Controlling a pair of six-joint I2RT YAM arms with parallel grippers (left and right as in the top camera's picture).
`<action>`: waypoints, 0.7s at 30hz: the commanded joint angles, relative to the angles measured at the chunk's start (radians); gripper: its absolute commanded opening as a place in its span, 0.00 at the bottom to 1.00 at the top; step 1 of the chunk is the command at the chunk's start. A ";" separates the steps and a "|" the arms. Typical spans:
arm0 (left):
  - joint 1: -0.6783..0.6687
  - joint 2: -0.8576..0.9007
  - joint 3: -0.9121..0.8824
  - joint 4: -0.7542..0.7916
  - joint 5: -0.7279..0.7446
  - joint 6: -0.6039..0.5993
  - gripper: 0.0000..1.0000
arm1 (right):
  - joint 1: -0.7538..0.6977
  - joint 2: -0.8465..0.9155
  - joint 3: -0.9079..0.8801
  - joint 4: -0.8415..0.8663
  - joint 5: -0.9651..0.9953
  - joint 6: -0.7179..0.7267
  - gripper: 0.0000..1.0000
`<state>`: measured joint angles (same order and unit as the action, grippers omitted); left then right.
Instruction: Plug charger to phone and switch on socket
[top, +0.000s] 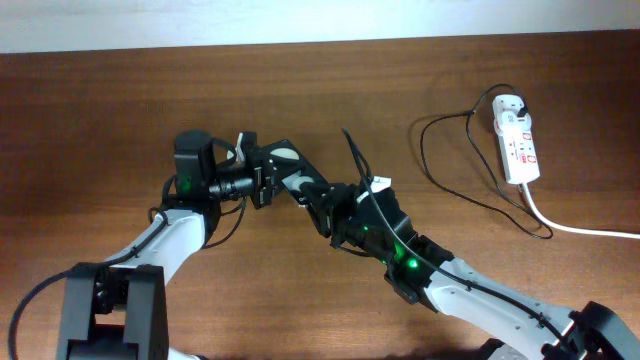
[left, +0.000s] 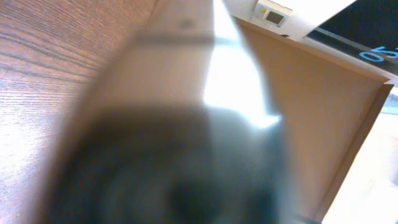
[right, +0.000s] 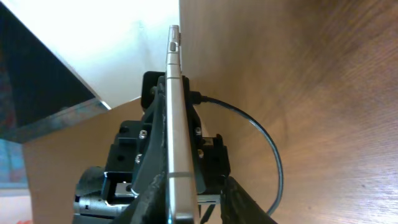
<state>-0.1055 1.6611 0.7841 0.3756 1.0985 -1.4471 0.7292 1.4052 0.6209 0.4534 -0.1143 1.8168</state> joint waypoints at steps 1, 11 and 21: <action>0.031 -0.005 0.013 0.014 0.031 0.059 0.00 | 0.015 0.007 -0.007 -0.121 -0.089 -0.032 0.39; 0.193 -0.005 0.013 -0.473 0.179 0.509 0.00 | -0.202 -0.004 -0.006 -0.478 -0.104 -0.785 0.78; 0.193 -0.005 0.013 -0.486 0.182 0.537 0.00 | -0.385 -0.091 0.357 -1.073 0.179 -1.186 0.99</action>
<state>0.0883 1.6756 0.7849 -0.1146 1.2503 -0.9337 0.3737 1.3304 0.8558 -0.5632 -0.0685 0.7429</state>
